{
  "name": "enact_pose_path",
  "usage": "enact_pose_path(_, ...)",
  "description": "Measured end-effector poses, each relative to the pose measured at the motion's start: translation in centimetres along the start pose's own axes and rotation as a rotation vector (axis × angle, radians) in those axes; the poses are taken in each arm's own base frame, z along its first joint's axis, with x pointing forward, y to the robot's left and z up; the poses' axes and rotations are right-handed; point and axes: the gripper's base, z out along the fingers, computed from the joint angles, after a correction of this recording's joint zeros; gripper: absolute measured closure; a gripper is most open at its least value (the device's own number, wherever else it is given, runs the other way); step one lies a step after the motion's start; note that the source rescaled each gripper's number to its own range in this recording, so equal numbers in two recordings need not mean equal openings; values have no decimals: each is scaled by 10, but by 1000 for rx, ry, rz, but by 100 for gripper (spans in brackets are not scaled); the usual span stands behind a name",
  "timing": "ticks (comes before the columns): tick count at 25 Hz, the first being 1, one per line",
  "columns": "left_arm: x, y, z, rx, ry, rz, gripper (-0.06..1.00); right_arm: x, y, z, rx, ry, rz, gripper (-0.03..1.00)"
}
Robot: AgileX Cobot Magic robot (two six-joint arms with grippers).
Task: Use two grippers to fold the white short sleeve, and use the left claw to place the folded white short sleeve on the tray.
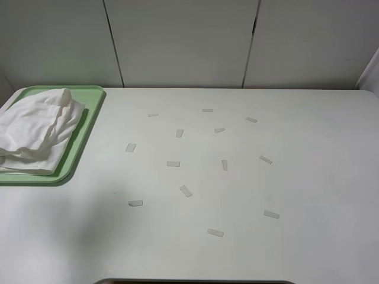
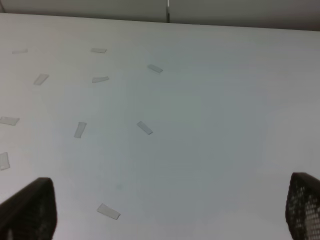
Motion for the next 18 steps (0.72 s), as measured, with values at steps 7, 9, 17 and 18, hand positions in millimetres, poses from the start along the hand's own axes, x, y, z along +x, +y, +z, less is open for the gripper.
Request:
enact_pose_path(7,-3,4,-94,49,-18,-42,-4,0,0,0,0,0,0,-3)
enact_pose_path(9,1,-1,-113,113,-13,-18,-4,0,0,0,0,0,0,-3)
enact_pose_path(17,31,-16,-165,264,59,0,-4,0,0,0,0,0,0,-3)
enact_pose_path(18,37,-17,-171,265,56,-7,-4,0,0,0,0,0,0,-3)
